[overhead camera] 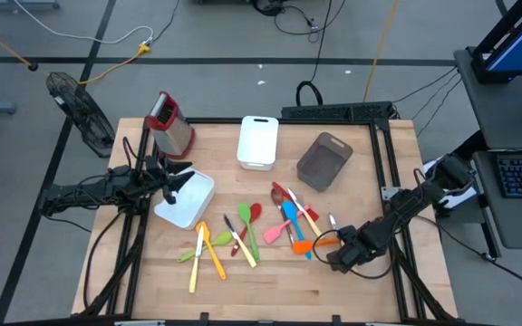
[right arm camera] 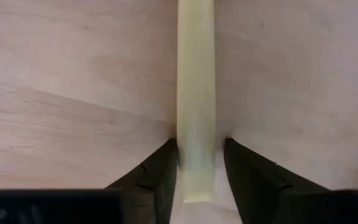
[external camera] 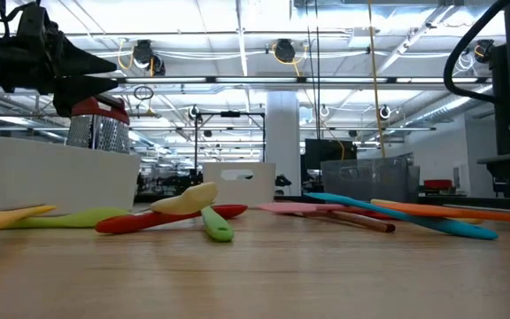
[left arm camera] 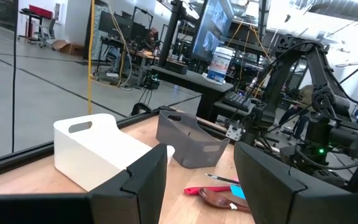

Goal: Pick & Place Kitchen Items
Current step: Put the yellow table knife into the bottom white bin

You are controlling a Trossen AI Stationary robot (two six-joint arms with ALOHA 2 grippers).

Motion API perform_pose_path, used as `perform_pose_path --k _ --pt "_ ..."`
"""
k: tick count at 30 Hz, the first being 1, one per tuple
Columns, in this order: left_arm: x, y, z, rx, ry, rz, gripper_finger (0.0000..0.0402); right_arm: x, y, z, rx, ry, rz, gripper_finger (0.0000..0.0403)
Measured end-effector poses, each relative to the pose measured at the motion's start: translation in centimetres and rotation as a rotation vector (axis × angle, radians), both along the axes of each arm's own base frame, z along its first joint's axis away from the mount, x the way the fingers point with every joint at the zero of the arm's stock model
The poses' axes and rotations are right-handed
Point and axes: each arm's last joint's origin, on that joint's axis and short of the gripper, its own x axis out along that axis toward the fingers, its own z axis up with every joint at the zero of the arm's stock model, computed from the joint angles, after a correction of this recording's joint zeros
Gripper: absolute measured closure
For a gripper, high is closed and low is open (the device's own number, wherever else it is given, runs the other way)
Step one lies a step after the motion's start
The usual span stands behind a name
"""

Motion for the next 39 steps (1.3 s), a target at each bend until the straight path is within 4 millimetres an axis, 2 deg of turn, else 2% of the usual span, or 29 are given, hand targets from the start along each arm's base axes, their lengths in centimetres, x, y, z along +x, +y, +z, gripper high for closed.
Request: perform_pose_path --k 5,13,21,31,39 --pt "0.0 -0.1 0.0 0.002 0.000 -0.030 0.0210 0.0 0.1 0.0 -0.002 0.001 -0.018 0.0335" --pt "0.1 -0.2 0.0 -0.049 -0.017 -0.068 0.0210 0.1 0.0 0.6 -0.012 -0.057 0.010 0.0335" --pt "0.1 -0.2 0.0 -0.124 -0.040 -0.076 0.0210 -0.1 -0.7 3.4 -0.042 -0.257 -0.036 0.0335" --pt "0.1 -0.2 0.0 -0.241 -0.079 -0.086 0.0210 1.2 -1.6 8.0 -0.143 -0.800 -0.110 0.0335" --pt "0.1 -0.2 0.0 -0.318 -0.105 -0.093 0.0210 4.0 -2.5 10.2 -0.245 -1.135 -0.044 0.0335"
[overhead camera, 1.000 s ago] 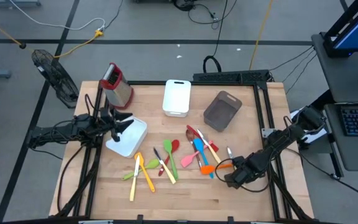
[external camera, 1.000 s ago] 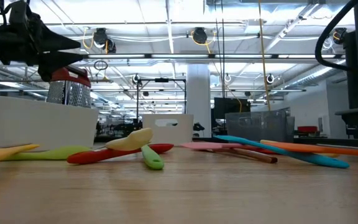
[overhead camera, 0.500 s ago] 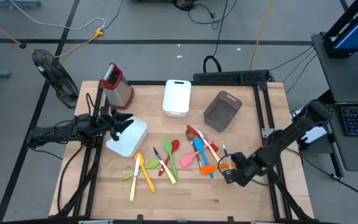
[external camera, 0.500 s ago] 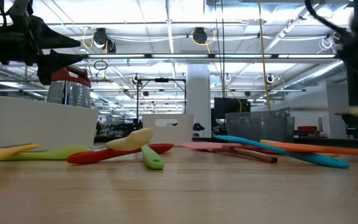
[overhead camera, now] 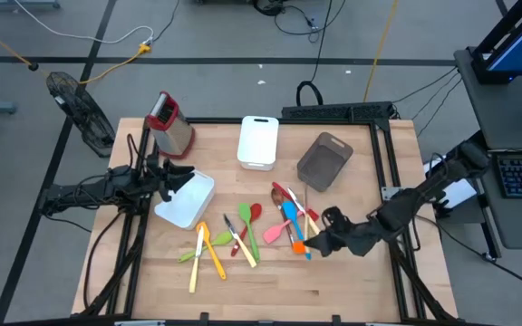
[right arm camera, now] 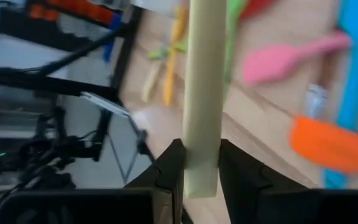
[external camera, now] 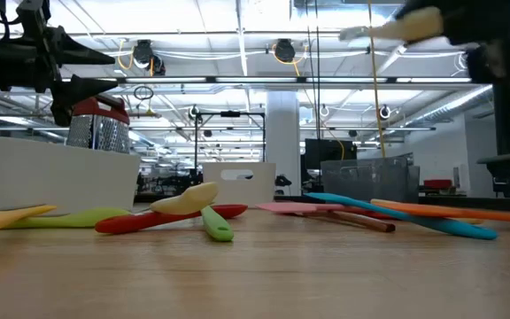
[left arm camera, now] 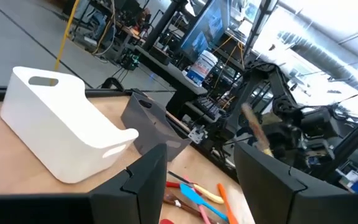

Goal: Pick & Place Kitchen Items
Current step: Put the yellow table knife into the bottom white bin

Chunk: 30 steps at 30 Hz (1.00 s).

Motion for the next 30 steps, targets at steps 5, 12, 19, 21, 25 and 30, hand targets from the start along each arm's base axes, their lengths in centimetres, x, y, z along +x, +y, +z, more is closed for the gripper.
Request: perform_pose_path --k 5,12,19,21,25,30 --pt "0.0 0.0 0.0 -0.023 -0.010 -0.002 0.0210 1.6 -1.4 1.1 -0.106 -0.125 0.041 0.0335" --pt "0.0 -0.1 0.5 -0.170 -0.097 -0.050 0.0210 3.3 -3.6 2.9 -0.206 -0.324 0.151 0.0335" --pt "0.2 -0.3 1.9 -0.208 -0.244 -0.095 0.0210 4.3 -5.8 3.9 -0.274 -0.442 0.210 0.0335" --pt "0.4 -0.4 2.2 -0.196 -0.270 -0.106 0.0210 4.6 -6.3 4.1 -0.296 -0.466 0.206 0.0335" --pt "1.1 -0.5 2.5 -0.194 -0.286 -0.120 0.0211 5.4 -7.0 4.0 -0.312 -0.520 0.209 0.0335" --pt "2.5 -0.8 3.0 -0.199 -0.219 -0.139 0.0211 7.2 -7.8 2.6 -0.302 -0.540 0.194 0.0335"
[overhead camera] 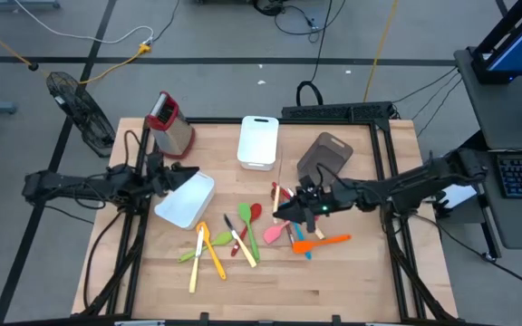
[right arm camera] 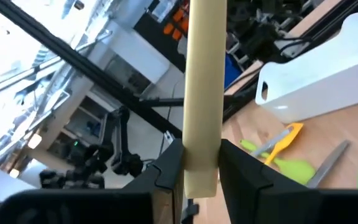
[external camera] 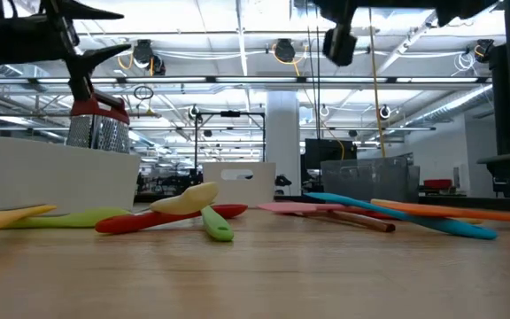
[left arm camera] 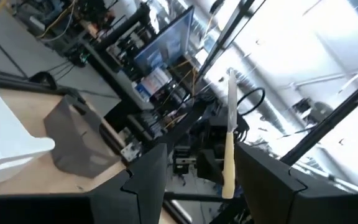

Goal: Pick & Place Kitchen Items
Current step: Put the yellow table knife into the bottom white bin

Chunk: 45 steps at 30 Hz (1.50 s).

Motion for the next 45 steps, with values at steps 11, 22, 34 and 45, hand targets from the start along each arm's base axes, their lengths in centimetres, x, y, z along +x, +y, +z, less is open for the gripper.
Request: perform_pose_path --k 11,22,34,45 --pt "5.4 -1.2 5.1 0.125 0.111 -0.086 0.0211 2.6 -1.6 -2.5 0.087 -0.046 0.068 0.0335" --pt "11.9 -2.0 6.3 0.124 0.226 -0.211 0.0211 2.5 -1.7 -1.9 0.077 -0.107 0.142 0.0335" --pt "17.5 -2.9 7.7 0.145 0.236 -0.385 0.0211 2.3 -1.5 -1.2 0.082 -0.175 0.225 0.0335" --pt "20.5 -3.2 7.7 0.151 0.251 -0.444 0.0211 2.3 -1.5 -1.2 0.079 -0.176 0.227 0.0335"
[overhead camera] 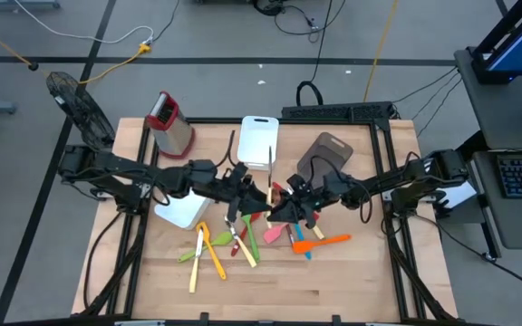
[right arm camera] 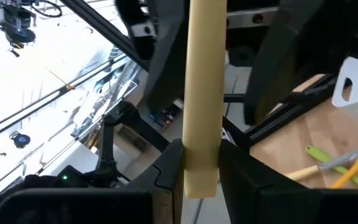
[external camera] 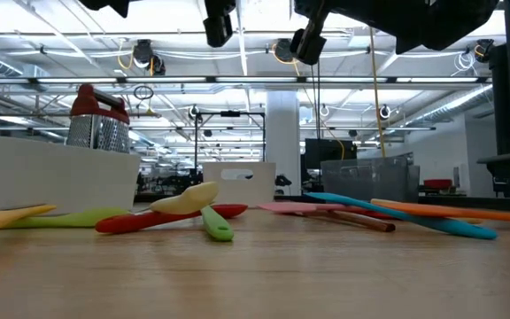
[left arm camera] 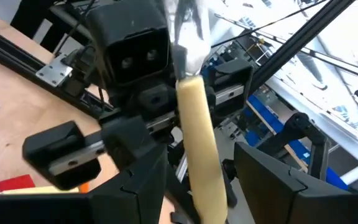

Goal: Pick & Place Kitchen Items
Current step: Put the yellow table knife into the bottom white bin

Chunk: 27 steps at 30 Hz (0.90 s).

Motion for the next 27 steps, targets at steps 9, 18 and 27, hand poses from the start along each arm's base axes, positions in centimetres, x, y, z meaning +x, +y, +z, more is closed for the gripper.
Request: perform_pose_path --k 9,18,27 --pt "0.44 -0.04 0.12 0.007 -0.014 -0.009 0.0213 -0.01 -0.01 0.04 0.000 -0.003 -0.002 0.0335" --pt "0.40 -0.12 0.14 0.004 -0.014 -0.042 0.0353 -0.03 0.01 0.10 -0.016 -0.018 -0.002 0.0336" --pt "0.38 -0.17 0.15 0.006 -0.016 -0.059 0.0356 -0.06 0.22 0.10 -0.026 -0.021 -0.002 0.0336"
